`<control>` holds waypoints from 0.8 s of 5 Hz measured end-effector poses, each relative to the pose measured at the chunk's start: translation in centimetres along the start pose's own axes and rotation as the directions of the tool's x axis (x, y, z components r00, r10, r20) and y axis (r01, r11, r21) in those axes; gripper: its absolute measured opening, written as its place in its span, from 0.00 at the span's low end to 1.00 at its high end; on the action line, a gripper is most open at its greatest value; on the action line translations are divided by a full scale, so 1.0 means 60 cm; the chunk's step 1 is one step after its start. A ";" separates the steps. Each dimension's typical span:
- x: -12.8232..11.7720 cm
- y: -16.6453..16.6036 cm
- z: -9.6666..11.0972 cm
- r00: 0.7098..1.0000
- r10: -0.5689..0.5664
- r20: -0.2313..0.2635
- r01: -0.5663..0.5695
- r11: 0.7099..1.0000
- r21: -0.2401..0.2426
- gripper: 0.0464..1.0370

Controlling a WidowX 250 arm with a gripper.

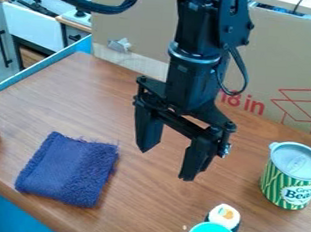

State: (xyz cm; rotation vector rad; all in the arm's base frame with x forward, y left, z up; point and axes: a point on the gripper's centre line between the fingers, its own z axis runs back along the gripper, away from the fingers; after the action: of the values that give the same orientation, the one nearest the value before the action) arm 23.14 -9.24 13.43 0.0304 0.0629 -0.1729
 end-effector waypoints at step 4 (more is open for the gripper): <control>0.078 -0.128 -0.017 0.983 -0.152 0.106 0.148 0.988 0.049 0.96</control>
State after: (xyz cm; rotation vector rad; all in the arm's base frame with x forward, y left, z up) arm 26.36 -17.57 11.89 0.0573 -0.0484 -0.3263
